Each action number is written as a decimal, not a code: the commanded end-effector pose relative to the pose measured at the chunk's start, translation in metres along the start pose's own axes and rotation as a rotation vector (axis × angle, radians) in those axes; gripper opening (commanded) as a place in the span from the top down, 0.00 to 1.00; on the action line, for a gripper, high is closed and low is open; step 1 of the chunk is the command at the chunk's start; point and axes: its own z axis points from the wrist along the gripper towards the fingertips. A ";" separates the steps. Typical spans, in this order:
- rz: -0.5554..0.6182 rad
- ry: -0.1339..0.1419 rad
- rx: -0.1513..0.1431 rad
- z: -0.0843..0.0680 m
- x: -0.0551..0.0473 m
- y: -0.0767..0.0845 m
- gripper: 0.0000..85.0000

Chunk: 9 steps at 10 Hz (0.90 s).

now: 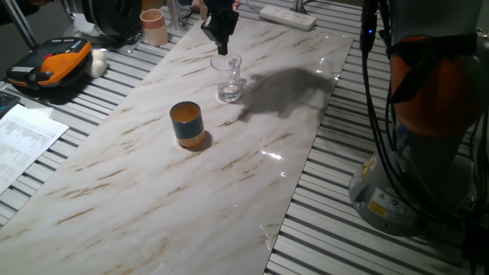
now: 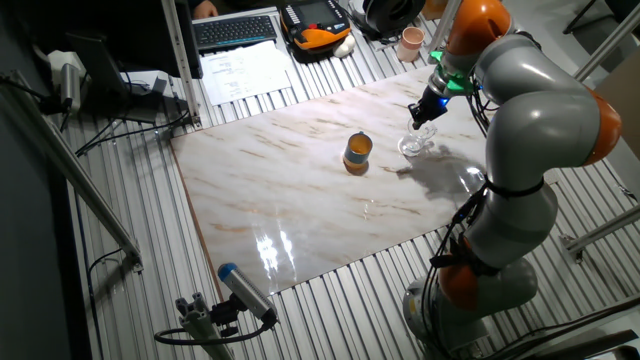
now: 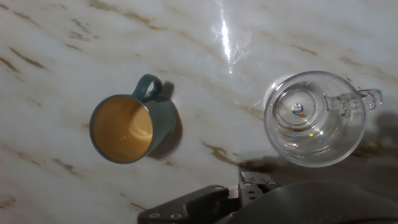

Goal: Pour the water from one cup into another empty cup

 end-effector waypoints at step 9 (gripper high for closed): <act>0.096 -0.033 0.018 0.000 0.000 0.000 1.00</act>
